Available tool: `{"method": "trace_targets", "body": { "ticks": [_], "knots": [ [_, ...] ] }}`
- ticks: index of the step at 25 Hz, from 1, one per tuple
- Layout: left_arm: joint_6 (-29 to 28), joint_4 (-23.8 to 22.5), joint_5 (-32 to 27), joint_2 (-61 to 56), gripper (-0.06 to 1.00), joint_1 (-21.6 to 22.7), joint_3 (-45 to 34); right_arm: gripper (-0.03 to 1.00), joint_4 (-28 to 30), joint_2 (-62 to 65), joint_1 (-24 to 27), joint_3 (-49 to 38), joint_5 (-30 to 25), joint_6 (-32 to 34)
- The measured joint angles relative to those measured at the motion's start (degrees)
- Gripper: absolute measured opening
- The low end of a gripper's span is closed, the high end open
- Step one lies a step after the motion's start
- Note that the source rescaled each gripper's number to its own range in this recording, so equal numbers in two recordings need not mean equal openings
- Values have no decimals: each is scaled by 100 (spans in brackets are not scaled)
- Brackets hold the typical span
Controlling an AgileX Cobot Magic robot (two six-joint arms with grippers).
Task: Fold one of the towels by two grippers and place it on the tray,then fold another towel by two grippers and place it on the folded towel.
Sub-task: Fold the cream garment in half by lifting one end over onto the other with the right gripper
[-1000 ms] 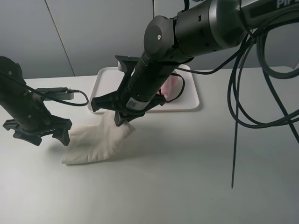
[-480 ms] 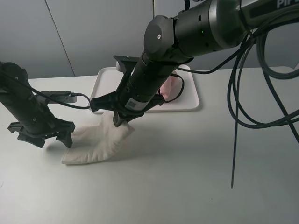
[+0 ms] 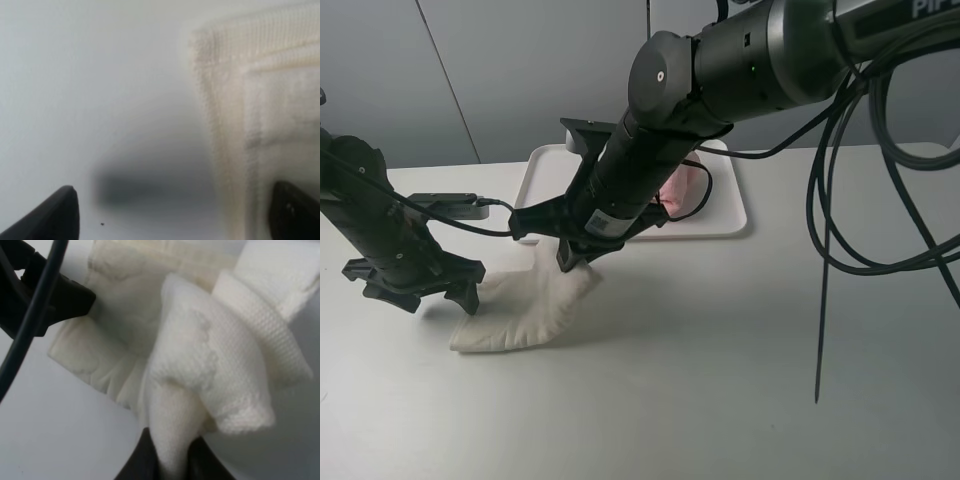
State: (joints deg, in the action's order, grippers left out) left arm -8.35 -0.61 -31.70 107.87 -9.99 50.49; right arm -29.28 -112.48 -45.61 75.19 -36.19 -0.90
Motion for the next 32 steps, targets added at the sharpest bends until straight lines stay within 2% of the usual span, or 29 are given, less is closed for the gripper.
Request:
{"method": "trace_targets", "body": {
  "ticks": [4,10,14,17,24,32],
  "knots": [
    [-10,-42,0,13,98,0,0,6,-11,0,0,0,0,-11],
    [-21,-84,-540,379,98,-10,403,6,-11,0,0,0,0,-50],
    [-21,-98,-623,417,98,-8,469,6,-72,0,0,0,-22,-131],
    [-21,-110,-623,417,98,-8,469,6,-280,0,0,0,-15,-230],
    [-21,-122,-628,417,98,-12,469,6,-1287,0,0,0,16,-895],
    [-21,-122,-628,417,98,-12,469,6,-1718,-244,0,0,179,-1119]
  ]
}}
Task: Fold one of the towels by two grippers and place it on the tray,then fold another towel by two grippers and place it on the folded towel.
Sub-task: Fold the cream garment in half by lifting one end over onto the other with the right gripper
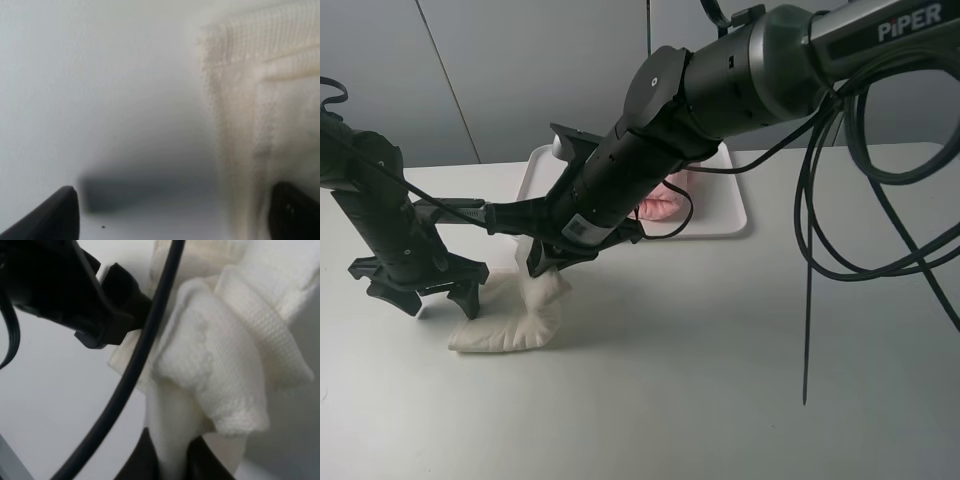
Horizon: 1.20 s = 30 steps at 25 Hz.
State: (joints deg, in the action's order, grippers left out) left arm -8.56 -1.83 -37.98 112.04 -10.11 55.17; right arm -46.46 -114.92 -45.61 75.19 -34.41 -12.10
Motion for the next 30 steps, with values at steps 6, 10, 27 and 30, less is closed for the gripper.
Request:
{"method": "trace_targets", "body": {
  "ticks": [6,10,27,30],
  "knots": [
    [-10,0,0,0,98,0,0,6,-422,-144,0,0,167,-292],
    [-8,0,0,0,98,0,0,6,-853,-318,-59,0,411,-511],
    [-8,0,0,0,98,0,0,6,-3968,-941,-396,0,974,-3136],
    [-8,0,0,0,98,0,0,6,-4151,-982,-465,0,1122,-3389]
  ]
}}
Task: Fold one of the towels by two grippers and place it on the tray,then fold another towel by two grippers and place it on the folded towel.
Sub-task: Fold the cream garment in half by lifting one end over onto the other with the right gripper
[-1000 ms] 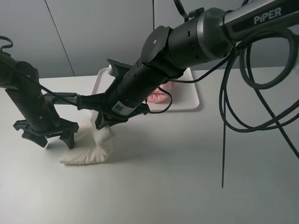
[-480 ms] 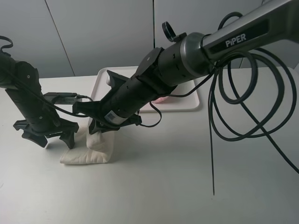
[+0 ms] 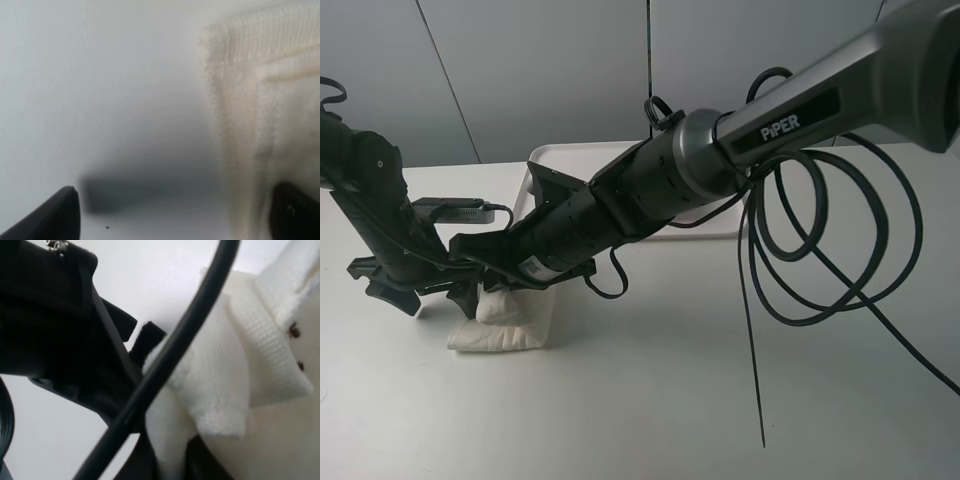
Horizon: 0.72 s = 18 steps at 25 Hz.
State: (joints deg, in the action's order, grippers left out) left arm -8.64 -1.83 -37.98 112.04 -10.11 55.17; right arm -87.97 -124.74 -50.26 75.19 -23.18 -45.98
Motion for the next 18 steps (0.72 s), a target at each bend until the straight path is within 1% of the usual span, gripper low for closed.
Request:
{"method": "trace_targets", "body": {
  "ticks": [1,3,9,11,15,18],
  "knots": [
    [0,0,0,0,98,0,0,7,-29,0,-14,0,46,-33],
    [-14,0,0,0,98,0,0,12,-109,0,-25,0,168,-75],
    [-14,-16,-38,0,98,0,46,46,-109,0,-37,-21,441,-165],
    [2,-73,-169,12,98,10,146,52,-109,0,-37,-21,489,-190],
    [216,-138,-898,60,98,10,563,55,-131,0,-37,-21,489,-201],
    [264,-138,-1134,-29,98,10,896,55,-154,0,-37,-21,381,-212]
  ]
}}
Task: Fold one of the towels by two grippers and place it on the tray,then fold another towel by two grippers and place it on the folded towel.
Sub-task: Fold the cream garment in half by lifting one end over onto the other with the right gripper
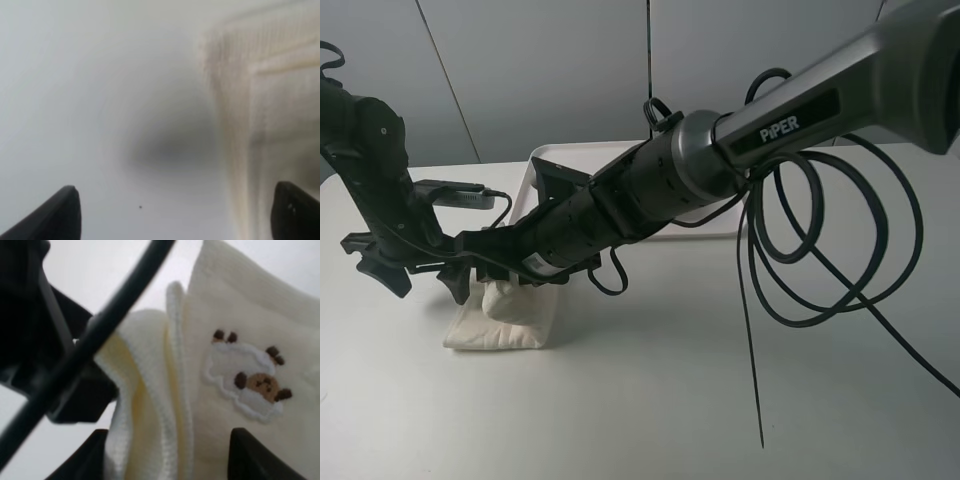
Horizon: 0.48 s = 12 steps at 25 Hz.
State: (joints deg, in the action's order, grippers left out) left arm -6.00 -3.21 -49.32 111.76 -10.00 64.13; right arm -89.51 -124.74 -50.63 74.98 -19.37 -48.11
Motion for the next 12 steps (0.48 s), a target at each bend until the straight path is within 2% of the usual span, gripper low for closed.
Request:
{"method": "trace_targets", "body": {
  "ticks": [4,12],
  "knots": [
    [10,-48,-117,-289,98,0,319,55,-158,0,0,0,-219,-21],
    [43,-443,-937,-389,98,-10,1207,55,-640,0,-7,10,-627,-106]
  ]
}}
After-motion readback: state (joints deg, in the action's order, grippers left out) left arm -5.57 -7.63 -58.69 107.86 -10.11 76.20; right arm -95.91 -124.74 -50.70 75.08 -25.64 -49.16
